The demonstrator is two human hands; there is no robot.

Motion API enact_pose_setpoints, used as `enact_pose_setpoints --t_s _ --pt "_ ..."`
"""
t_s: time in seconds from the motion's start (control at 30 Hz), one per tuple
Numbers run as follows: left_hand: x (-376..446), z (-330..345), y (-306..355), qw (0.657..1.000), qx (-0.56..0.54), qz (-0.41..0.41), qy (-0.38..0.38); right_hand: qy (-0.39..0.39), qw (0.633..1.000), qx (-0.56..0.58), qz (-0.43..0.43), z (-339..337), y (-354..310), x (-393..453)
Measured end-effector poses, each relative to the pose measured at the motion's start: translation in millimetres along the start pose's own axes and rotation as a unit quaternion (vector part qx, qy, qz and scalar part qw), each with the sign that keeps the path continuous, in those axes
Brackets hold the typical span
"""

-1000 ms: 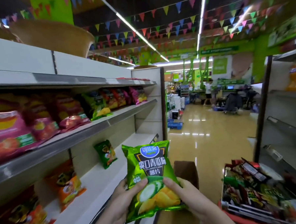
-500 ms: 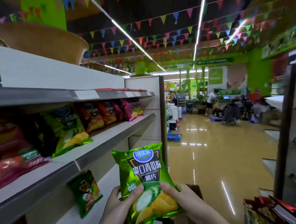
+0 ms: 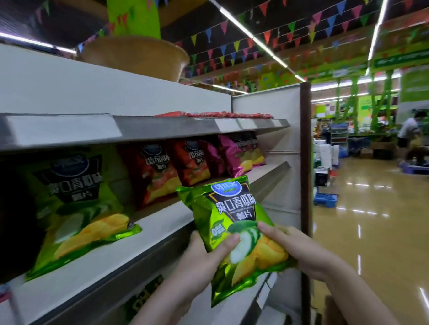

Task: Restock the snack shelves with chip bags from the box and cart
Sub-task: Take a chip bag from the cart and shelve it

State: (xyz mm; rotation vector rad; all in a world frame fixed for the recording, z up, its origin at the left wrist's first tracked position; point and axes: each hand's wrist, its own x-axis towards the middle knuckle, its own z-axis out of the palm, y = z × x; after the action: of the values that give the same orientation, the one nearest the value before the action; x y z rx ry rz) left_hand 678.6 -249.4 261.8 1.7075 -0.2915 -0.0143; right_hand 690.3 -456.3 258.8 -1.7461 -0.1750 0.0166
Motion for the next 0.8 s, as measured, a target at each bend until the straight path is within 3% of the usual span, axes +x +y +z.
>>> enact_pose_setpoints --t_s 0.1,0.27,0.37,0.5,0.63,0.67,0.7,0.8 --pt "36 7 8 0.999 0.032 0.039 0.003 -0.039 0.999 -0.012 -0.021 -24 -20 40" --pt "62 -7 24 0.987 0.128 0.064 0.074 -0.135 0.989 -0.044 -0.050 -31 -47 89" --pt "62 -29 38 0.976 0.165 0.042 0.139 -0.174 0.981 -0.023 -0.087 -14 -57 115" --pt "60 -59 66 0.959 0.224 -0.004 0.172 -0.199 0.973 -0.015 -0.115 20 -70 146" --pt "47 -81 85 0.913 0.315 -0.032 0.258 -0.231 0.964 0.022 -0.129 46 -77 172" --pt "40 -87 85 0.888 0.368 -0.023 0.273 -0.245 0.960 0.032 -0.131 50 -75 178" --pt "34 -96 82 0.840 0.464 -0.014 0.280 -0.252 0.958 0.036 -0.133 54 -72 183" --pt "22 -139 65 0.626 0.748 -0.031 0.218 -0.255 0.956 0.030 -0.139 62 -58 198"
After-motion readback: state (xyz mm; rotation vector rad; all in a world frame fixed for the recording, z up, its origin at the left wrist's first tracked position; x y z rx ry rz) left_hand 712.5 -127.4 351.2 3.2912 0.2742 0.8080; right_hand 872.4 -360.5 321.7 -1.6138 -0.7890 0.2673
